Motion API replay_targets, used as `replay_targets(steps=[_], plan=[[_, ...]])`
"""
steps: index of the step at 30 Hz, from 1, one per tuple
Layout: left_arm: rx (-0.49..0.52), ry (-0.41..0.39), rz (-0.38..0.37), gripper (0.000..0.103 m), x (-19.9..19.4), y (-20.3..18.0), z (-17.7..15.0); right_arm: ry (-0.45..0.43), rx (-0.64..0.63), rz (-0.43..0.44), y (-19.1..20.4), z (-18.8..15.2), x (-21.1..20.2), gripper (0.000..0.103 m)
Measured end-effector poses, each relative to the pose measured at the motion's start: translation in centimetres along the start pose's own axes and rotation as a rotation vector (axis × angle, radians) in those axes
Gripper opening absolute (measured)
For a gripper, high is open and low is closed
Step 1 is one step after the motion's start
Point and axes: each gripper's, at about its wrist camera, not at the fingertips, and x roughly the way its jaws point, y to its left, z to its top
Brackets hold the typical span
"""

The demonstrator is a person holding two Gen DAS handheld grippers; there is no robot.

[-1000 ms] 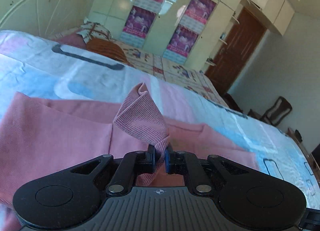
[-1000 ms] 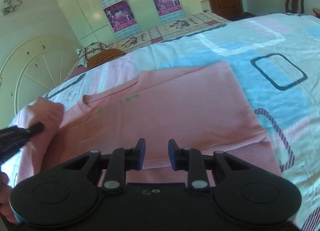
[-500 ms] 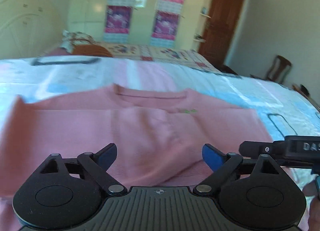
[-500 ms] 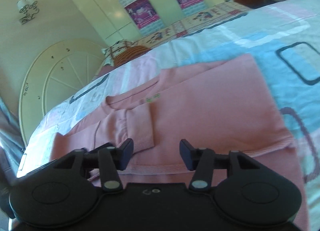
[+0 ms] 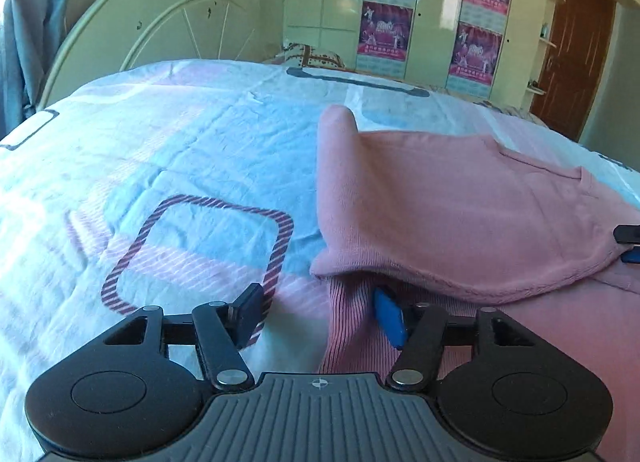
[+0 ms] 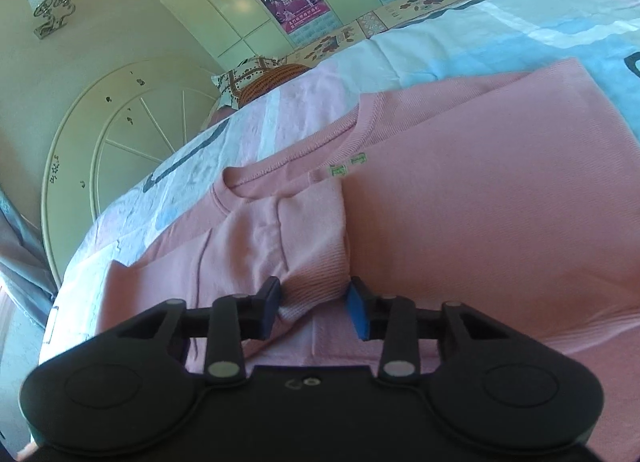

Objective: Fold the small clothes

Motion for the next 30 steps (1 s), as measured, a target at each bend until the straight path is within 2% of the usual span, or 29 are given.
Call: replay_targets(steps=[2,3,5,8,10,12,14,15,19,20,22,23,24,25,26,27,29,30], plan=[[0.01,0.001,0.02,0.057,1.3,-0.6,0.9,0.007,-0.011,-0.005,0.4,0.2,0.4,0.015],[0.02,0.0,0.024,0.052,1.5,-0.8,1.1,0.011,-0.031,-0.006,0.9,0.4,0.6,0.012],[0.045,0.004,0.032,0.036,1.9,-1.3,1.6,0.001,-0.091,-0.018,2.0,0.5,0.4,0.01],[0.021,0.012,0.005,0.023,1.8,-0.9,2.0,-0.074,-0.195,-0.028,4.2,1.0,-1.9,0.01],[0.013,0.019,-0.014,0.019,2.2,-0.8,2.3,-0.167,-0.231,-0.019,4.9,1.1,-4.8,0.01],[0.018,0.022,-0.018,0.018,2.7,-1.0,2.5,-0.211,-0.254,-0.068,4.4,0.6,-6.1,0.01],[0.018,0.025,-0.021,0.017,3.1,-1.1,2.7,-0.12,-0.229,-0.141,2.4,0.2,-4.5,0.01],[0.017,0.027,-0.023,0.017,3.2,-1.2,2.7,-0.074,-0.184,-0.15,1.2,0.1,-3.7,0.01],[0.029,0.032,-0.03,0.017,3.4,-1.2,2.9,-0.053,-0.104,-0.144,-0.8,-0.7,-2.9,0.011],[0.033,0.032,-0.031,0.017,3.4,-1.2,2.9,-0.055,-0.098,-0.14,-0.7,-0.9,-2.9,0.014],[0.042,0.032,-0.031,0.017,3.6,-1.1,3.1,-0.066,-0.086,-0.147,-0.8,-1.0,-3.2,0.028],[0.044,0.032,-0.032,0.017,3.6,-1.2,3.1,-0.078,-0.073,-0.155,-0.9,-0.9,-3.4,0.046],[0.046,0.033,-0.034,0.017,3.7,-1.1,3.1,-0.091,-0.058,-0.151,-1.2,-0.9,-3.6,0.059],[0.048,0.033,-0.036,0.017,3.7,-1.2,3.1,-0.094,-0.041,-0.136,-1.5,-0.8,-3.7,0.057],[0.047,0.033,-0.038,0.017,3.7,-1.1,3.1,-0.078,-0.028,-0.123,-1.8,-0.6,-3.4,0.048],[0.048,0.034,-0.041,0.017,3.7,-1.1,3.1,-0.06,-0.022,-0.116,-1.9,-0.4,-3.0,0.033],[0.045,0.034,-0.046,0.015,3.7,-1.0,3.1,-0.045,-0.028,-0.107,-2.0,-0.2,-2.7,0.013],[0.04,0.033,-0.056,0.011,3.7,-0.9,3.2,-0.043,-0.039,-0.106,-1.8,-0.1,-2.6,0.012]])
